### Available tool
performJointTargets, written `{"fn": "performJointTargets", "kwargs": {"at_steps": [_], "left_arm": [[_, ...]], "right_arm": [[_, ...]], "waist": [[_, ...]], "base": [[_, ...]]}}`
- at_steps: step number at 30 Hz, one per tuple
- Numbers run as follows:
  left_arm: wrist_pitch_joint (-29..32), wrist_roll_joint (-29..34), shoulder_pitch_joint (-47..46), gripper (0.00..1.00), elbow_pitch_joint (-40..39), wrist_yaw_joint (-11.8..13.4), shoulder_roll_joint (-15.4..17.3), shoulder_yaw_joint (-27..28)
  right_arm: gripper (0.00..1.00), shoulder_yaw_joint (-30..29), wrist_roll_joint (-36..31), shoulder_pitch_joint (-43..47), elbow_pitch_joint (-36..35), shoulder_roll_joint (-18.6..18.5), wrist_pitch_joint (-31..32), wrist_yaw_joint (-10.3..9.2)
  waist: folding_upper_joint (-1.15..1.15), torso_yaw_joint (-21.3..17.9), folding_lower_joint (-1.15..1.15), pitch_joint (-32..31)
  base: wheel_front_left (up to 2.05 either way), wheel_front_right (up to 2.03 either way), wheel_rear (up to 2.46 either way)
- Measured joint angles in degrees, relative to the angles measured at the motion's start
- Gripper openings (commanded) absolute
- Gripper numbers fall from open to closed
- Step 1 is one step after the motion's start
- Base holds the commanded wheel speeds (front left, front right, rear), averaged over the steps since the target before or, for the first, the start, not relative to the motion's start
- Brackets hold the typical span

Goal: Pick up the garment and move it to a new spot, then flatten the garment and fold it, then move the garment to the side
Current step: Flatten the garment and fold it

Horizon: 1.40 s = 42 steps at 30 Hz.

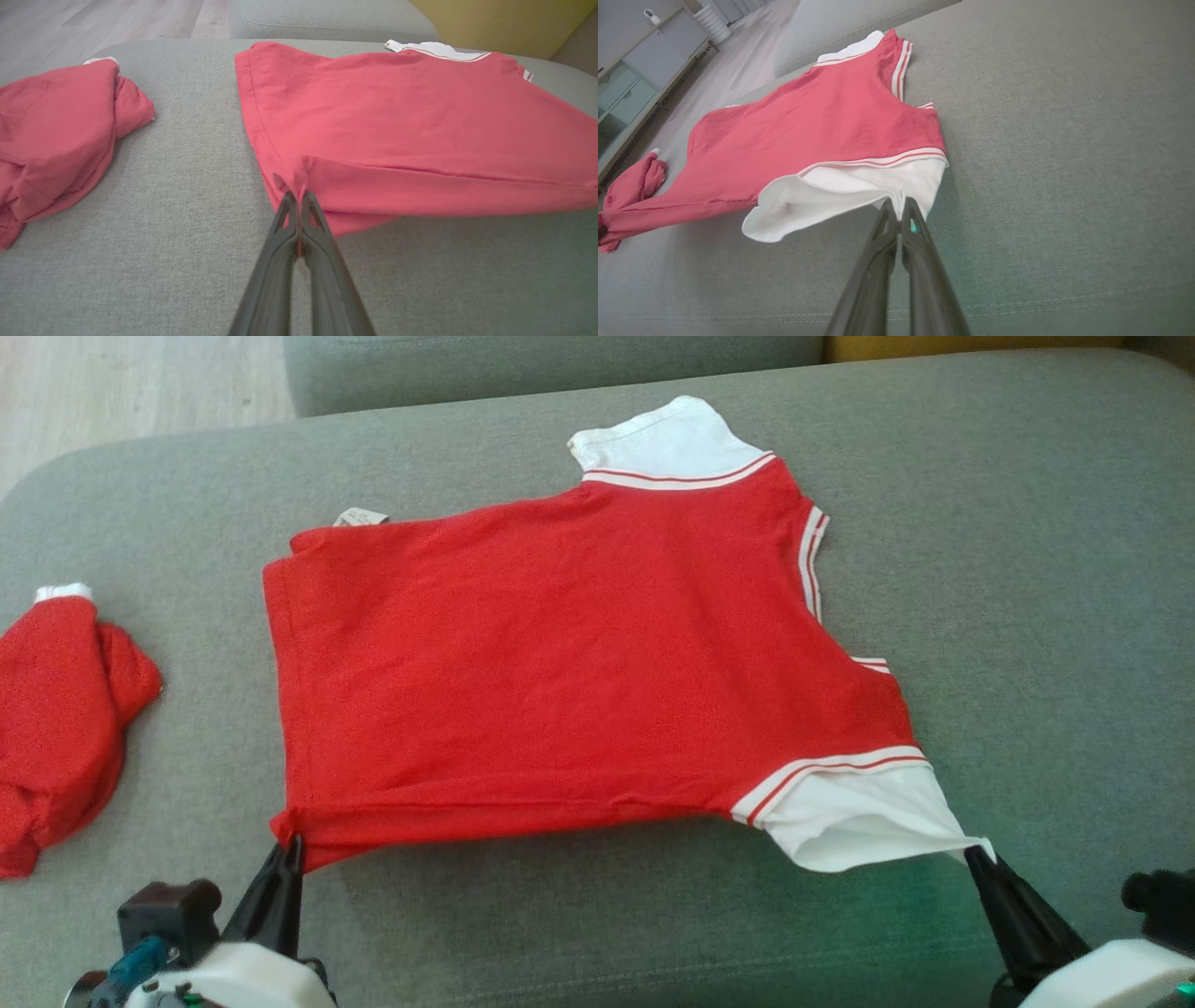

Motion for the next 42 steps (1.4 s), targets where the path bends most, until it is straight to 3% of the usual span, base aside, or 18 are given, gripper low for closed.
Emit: {"fn": "performJointTargets", "kwargs": {"at_steps": [7,16,23,28,29,30,31,36,42], "left_arm": [[3.69,-1.57,-0.84,0.00,-0.40,-0.89,0.40,-1.10],[10.96,-6.09,-11.55,0.00,6.35,-4.94,1.46,-2.32],[11.66,-8.05,-18.63,0.00,12.13,-6.69,1.44,-2.46],[8.48,-8.22,-23.36,0.00,16.82,-7.95,1.13,-2.80],[7.57,-8.22,-24.01,0.05,17.42,-7.98,0.90,-2.82],[6.60,-8.21,-24.68,0.44,18.33,-8.02,0.59,-2.82],[5.50,-8.20,-25.22,1.00,19.14,-8.18,0.22,-2.83],[-1.36,-7.00,-25.83,1.00,21.98,-7.90,-1.12,-2.88],[-11.85,-3.26,-25.00,1.00,20.87,-3.34,-2.55,-2.58]], "right_arm": [[0.00,0.56,-0.79,-3.60,1.41,-0.23,3.75,0.00],[0.00,4.91,0.93,-26.63,16.75,-7.66,2.68,0.00],[0.00,9.35,2.90,-41.34,30.69,-11.24,-1.80,0.00],[0.00,14.36,4.90,-48.40,39.77,-12.81,-9.46,0.00],[0.00,15.07,5.14,-49.20,41.17,-12.91,-10.91,0.00],[0.94,15.56,5.59,-49.76,42.46,-12.91,-12.68,0.00],[1.00,16.13,5.88,-50.08,43.50,-12.94,-14.02,0.00],[1.00,18.91,5.92,-50.31,46.20,-13.18,-22.59,0.00],[1.00,17.77,1.43,-47.62,42.40,-14.26,-33.21,0.00]], "waist": [[0.00,0.80,0.00,1.38],[0.00,2.98,0.00,5.90],[0.00,5.35,0.00,8.86],[0.00,6.42,0.00,10.40],[0.00,6.45,0.00,10.55],[0.00,6.47,0.00,10.62],[0.00,6.47,0.00,10.65],[0.00,6.10,0.00,10.50],[0.00,5.27,0.00,9.48]], "base": [[0.00,0.00,0.00],[0.00,0.00,0.00],[0.00,0.00,0.00],[0.00,0.00,0.00],[0.00,0.00,0.00],[0.00,0.00,0.00],[0.00,0.00,0.00],[0.00,0.00,0.00],[0.00,0.00,0.00]]}}
